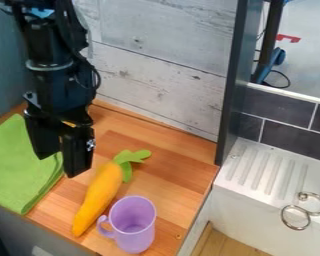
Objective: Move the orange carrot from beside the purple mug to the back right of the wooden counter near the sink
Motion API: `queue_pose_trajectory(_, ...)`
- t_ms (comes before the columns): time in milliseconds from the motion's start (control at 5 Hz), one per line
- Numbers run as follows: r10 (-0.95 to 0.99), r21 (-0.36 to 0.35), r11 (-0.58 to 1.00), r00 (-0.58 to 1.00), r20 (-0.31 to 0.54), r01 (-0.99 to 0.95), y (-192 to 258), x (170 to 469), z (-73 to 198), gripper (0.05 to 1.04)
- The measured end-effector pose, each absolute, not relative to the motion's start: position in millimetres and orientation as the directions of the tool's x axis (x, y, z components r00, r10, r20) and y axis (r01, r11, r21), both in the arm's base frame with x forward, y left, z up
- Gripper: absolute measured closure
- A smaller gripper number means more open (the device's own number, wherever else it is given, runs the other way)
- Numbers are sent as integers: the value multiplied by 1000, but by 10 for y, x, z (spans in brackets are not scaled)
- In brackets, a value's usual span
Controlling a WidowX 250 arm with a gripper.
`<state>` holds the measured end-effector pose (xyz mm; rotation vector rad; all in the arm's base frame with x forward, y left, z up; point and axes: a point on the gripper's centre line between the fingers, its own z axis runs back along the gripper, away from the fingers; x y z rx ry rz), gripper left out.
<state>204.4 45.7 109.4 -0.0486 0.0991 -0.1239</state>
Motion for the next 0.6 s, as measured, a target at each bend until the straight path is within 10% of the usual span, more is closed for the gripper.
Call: queue_pose_trajectory(600, 47, -20, 999, 999, 19, -47, 486, 2299, 973, 83)
